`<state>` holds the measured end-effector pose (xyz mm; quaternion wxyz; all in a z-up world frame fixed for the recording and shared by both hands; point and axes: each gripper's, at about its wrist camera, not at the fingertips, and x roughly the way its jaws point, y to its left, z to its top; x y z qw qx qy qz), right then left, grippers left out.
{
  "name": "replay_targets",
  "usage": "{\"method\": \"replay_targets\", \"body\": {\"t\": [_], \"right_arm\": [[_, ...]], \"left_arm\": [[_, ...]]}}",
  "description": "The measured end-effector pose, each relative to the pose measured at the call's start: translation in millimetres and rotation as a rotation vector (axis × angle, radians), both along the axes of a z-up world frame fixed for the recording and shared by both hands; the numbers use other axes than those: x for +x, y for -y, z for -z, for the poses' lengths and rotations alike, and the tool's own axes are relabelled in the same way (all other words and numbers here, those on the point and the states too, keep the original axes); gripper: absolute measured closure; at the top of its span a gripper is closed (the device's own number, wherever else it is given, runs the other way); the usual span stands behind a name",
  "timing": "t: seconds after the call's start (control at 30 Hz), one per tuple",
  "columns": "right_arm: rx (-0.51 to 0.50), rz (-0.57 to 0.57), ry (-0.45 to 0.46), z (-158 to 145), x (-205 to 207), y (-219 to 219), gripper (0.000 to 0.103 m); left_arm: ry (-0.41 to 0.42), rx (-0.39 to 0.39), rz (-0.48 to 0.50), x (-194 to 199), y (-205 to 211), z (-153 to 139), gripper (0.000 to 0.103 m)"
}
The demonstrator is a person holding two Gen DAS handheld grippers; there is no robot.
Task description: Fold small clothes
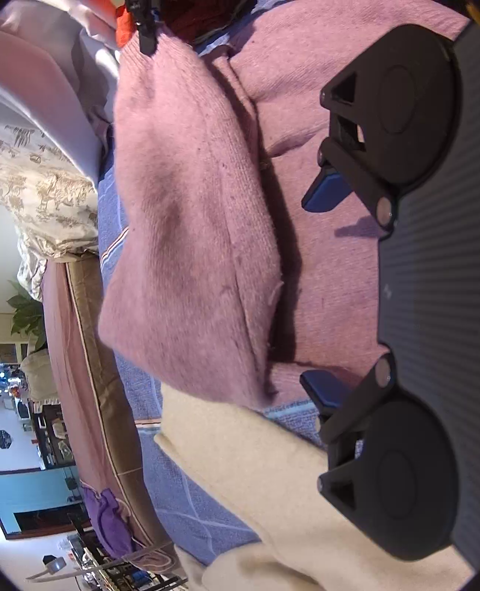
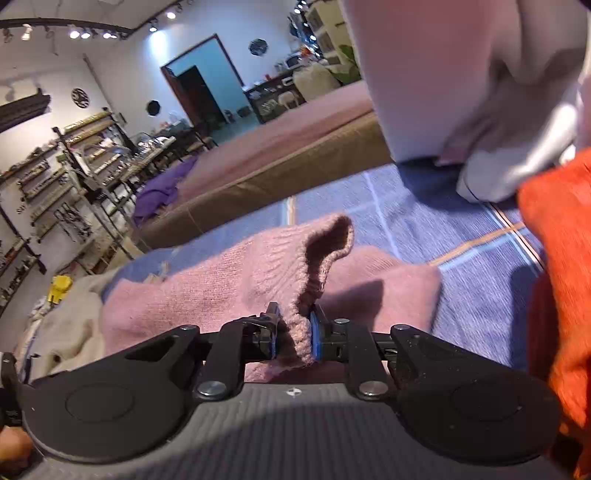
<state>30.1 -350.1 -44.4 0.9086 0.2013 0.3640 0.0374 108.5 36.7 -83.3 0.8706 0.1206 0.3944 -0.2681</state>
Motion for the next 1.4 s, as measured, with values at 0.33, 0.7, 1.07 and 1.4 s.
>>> {"method": "replay_targets", "body": {"t": [0.33, 0.7, 1.07, 1.4], "right_arm": [[-0.066, 0.059, -0.128, 52.0, -19.7, -6.0, 0.052], [-0.202, -0.095, 0.051, -32.0, -10.3, -52.8, 0.000], [0.164, -0.431, -0.126, 4.1, 191.9, -187.0, 0.002], [0.162, -0.397, -0.330, 55.0, 236.9, -221.0, 0.013]], "left_arm": [[0.085, -0.082, -0.146, 18.0, -34.2, -38.4, 0.010], [0.136, -0.078, -0.010, -11.3, 39.8, -19.3, 0.010], [0.305, 0.246, -0.041, -10.2, -4.1, 10.0, 0.023], [0.271, 0.264, -0.014, 50.4, 9.5, 30.3, 0.069]]}}
